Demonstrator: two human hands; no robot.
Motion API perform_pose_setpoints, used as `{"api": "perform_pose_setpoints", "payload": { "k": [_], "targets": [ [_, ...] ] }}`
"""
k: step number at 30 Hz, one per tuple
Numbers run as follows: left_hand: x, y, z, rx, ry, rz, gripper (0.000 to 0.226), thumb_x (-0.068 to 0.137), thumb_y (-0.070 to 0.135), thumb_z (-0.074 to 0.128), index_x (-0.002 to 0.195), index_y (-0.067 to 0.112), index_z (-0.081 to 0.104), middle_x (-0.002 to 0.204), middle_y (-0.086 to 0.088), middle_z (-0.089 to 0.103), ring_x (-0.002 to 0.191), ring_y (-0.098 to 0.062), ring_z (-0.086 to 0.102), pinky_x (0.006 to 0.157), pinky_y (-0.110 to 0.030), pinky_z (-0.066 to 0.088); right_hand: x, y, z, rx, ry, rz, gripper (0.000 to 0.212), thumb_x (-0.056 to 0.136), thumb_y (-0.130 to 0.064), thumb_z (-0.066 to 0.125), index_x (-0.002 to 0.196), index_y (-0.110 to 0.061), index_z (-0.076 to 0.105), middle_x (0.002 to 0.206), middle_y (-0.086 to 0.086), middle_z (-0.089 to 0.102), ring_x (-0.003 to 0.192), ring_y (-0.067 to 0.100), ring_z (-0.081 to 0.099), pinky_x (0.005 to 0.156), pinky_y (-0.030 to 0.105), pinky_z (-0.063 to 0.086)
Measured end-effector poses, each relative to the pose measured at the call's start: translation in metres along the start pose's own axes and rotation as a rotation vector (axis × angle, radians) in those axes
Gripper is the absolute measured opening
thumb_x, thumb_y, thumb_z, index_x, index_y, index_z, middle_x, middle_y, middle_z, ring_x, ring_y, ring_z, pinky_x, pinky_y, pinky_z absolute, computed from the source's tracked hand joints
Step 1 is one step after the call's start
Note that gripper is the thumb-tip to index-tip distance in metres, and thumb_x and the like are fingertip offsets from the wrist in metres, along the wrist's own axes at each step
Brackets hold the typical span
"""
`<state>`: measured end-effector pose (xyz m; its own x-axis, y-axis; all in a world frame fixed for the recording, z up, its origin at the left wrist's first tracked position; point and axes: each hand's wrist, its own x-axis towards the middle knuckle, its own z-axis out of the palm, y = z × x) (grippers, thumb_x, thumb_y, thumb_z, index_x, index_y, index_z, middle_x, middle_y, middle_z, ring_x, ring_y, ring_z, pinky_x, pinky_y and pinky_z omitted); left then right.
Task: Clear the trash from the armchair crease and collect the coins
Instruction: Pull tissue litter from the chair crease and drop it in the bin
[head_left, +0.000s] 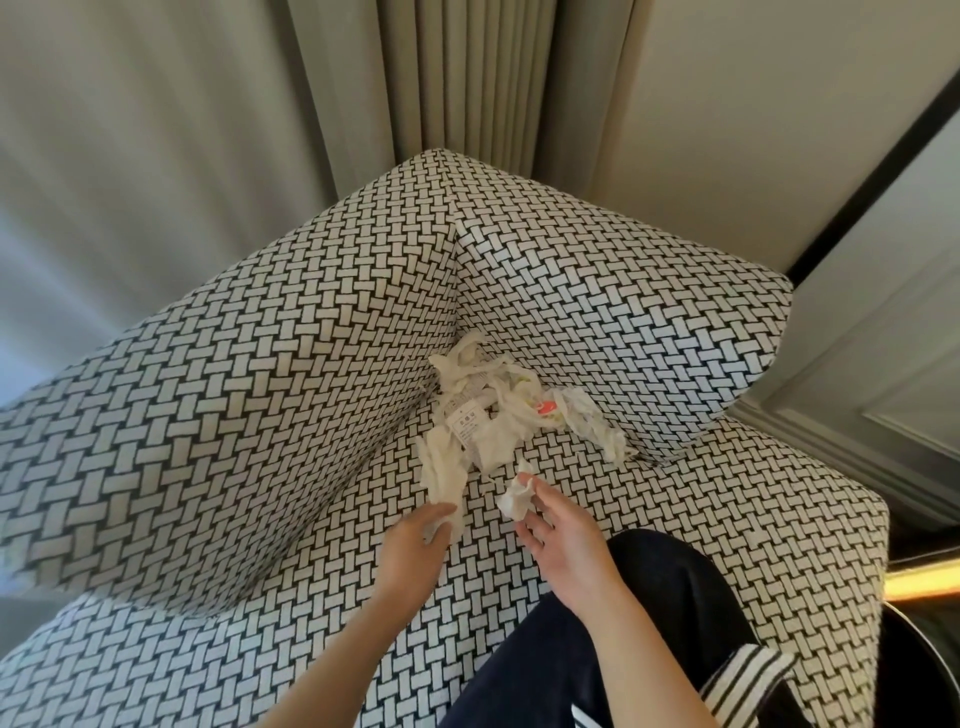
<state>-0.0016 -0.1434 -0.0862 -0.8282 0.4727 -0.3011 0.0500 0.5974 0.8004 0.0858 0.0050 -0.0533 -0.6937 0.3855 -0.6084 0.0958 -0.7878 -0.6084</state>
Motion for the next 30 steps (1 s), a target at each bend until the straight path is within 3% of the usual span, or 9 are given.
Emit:
{"api": "perform_pose_setpoints", "payload": {
  "k": [4,10,12,15,19,24,27,30],
  "targets": [
    [-0.011,0.000,-0.010,-0.007,0.088,0.034,0.025,0.092,0.009,0.053,0.103,0.024,0.069,0.112,0.010,0.065,0.100,0.003,0.054,0.082,-0.003,0.037,-0.007,0.000,0.000,-0.071,-0.031,-0.020,0.023,0.087,-0.015,0.062,0.108,-0.012,0.069,0.109,0.003,0.070,0.108,0.021,0.060,0.090,0.031,0.045],
    [-0.015,0.013,-0.034,0.049,0.126,0.155,0.025,0.089,0.006,0.057,0.094,0.028,0.068,0.099,0.022,0.061,0.094,-0.005,0.063,0.076,-0.004,0.044,-0.016,-0.002,0.003,-0.118,-0.065,-0.053,0.026,0.085,-0.002,0.060,0.110,-0.006,0.066,0.105,0.007,0.065,0.097,0.018,0.056,0.084,0.027,0.044],
    [-0.013,0.020,-0.043,0.049,0.091,0.180,0.030,0.089,0.004,0.057,0.096,0.032,0.064,0.105,0.019,0.061,0.096,0.003,0.057,0.070,0.003,0.038,-0.019,-0.003,0.004,-0.121,-0.064,-0.058,0.026,0.085,0.000,0.059,0.110,-0.005,0.066,0.104,0.007,0.065,0.093,0.016,0.057,0.082,0.026,0.045],
    [-0.007,0.035,-0.053,0.072,0.065,0.212,0.041,0.087,0.005,0.058,0.114,0.035,0.058,0.108,0.012,0.063,0.089,-0.008,0.060,0.066,-0.002,0.043,-0.024,-0.005,0.001,-0.112,-0.058,-0.080,0.025,0.086,0.001,0.059,0.109,-0.004,0.066,0.104,0.008,0.066,0.092,0.016,0.058,0.082,0.026,0.045],
    [-0.006,0.062,-0.053,-0.009,0.046,0.249,0.054,0.084,0.003,0.062,0.128,0.033,0.052,0.107,0.007,0.066,0.101,-0.008,0.060,0.090,-0.025,0.048,-0.032,-0.016,-0.007,-0.077,-0.077,-0.109,0.023,0.084,0.001,0.060,0.103,-0.007,0.068,0.099,0.005,0.068,0.088,0.015,0.059,0.079,0.025,0.045],
    [-0.009,0.104,-0.032,-0.052,-0.008,0.386,0.048,0.082,0.004,0.066,0.119,0.032,0.060,0.102,0.032,0.056,0.095,0.009,0.056,0.083,-0.004,0.042,-0.057,-0.056,-0.035,-0.123,-0.070,-0.193,0.035,0.075,0.001,0.065,0.110,-0.005,0.066,0.105,0.006,0.070,0.090,0.014,0.064,0.084,0.028,0.048],
    [-0.010,0.131,-0.008,-0.087,-0.093,0.429,0.043,0.082,0.005,0.066,0.114,0.034,0.062,0.105,0.032,0.056,0.100,0.003,0.056,0.091,-0.009,0.041,-0.078,-0.086,-0.060,-0.164,0.014,-0.278,0.032,0.079,0.005,0.061,0.107,-0.008,0.068,0.105,0.003,0.071,0.091,0.013,0.065,0.085,0.030,0.050],
    [-0.014,0.161,0.022,-0.099,-0.165,0.480,0.038,0.082,0.008,0.067,0.108,0.036,0.064,0.106,0.032,0.055,0.106,0.000,0.054,0.093,-0.013,0.040,-0.102,-0.112,-0.086,-0.167,0.095,-0.341,0.039,0.072,-0.001,0.064,0.110,-0.010,0.066,0.103,0.001,0.072,0.092,0.013,0.067,0.081,0.030,0.049]
  ]
}}
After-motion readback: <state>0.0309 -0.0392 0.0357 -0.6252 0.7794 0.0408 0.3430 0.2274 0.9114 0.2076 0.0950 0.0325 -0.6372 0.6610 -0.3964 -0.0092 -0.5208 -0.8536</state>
